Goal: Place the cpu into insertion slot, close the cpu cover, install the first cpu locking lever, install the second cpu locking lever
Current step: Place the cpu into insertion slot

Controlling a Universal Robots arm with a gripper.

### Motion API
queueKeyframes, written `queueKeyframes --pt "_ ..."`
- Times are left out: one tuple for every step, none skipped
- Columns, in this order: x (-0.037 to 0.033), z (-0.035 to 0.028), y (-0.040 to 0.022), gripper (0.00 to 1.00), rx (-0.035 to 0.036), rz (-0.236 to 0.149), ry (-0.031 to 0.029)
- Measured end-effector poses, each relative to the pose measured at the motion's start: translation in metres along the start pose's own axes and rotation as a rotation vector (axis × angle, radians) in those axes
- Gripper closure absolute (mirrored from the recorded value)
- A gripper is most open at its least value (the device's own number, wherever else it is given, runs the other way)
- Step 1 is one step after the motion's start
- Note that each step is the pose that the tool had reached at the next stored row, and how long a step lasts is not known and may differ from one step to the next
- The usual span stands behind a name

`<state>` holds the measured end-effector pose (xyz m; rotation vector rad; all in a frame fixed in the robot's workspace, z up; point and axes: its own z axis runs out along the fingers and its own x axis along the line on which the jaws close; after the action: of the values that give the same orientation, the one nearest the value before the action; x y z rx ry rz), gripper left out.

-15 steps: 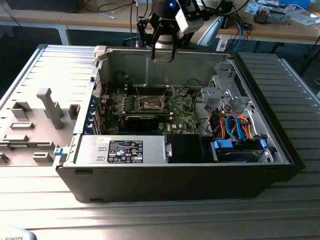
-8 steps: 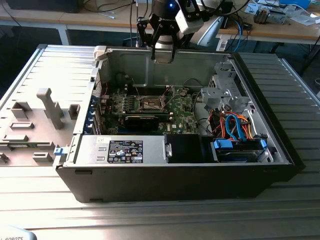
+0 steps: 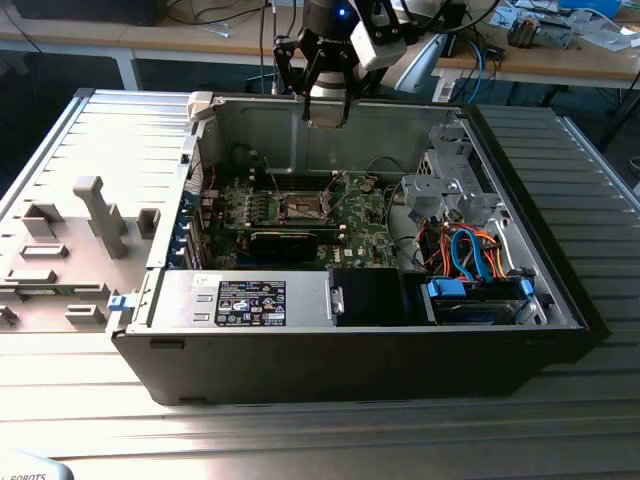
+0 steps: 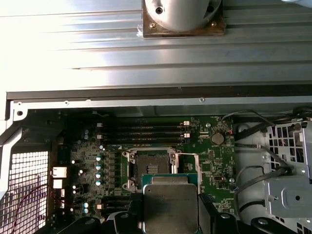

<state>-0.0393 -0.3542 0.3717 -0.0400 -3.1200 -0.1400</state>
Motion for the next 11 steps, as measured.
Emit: queueKeyframes --pt "0.0000 0.0002 0.0000 0.46 0.0000 0.000 0.0000" --pt "0.0000 0.0004 0.0000 0.46 0.0000 0.000 0.0000" --pt "0.0000 0.0007 -0.0001 0.46 0.0000 0.000 0.0000" --pt "0.0000 0.0008 -0.0001 0.46 0.0000 0.000 0.0000" --pt "0.0007 0.0076 -0.0007 0.46 -0.0001 0.000 0.0000" --pt "0.0006 0.0145 -0.0013 0.46 0.0000 0.000 0.0000" --pt "0.0006 0.0146 -0.0013 0.46 0.0000 0.000 0.0000" --pt "0.0006 0.0147 -0.0014 0.46 0.0000 0.000 0.0000" --pt "0.0006 0.0150 -0.0014 0.46 -0.0001 0.000 -0.0001" --pt "0.0008 0.0152 -0.0014 0.46 -0.0001 0.000 -0.0001" --pt "0.0010 0.0155 -0.0014 0.46 -0.0002 0.000 -0.0002"
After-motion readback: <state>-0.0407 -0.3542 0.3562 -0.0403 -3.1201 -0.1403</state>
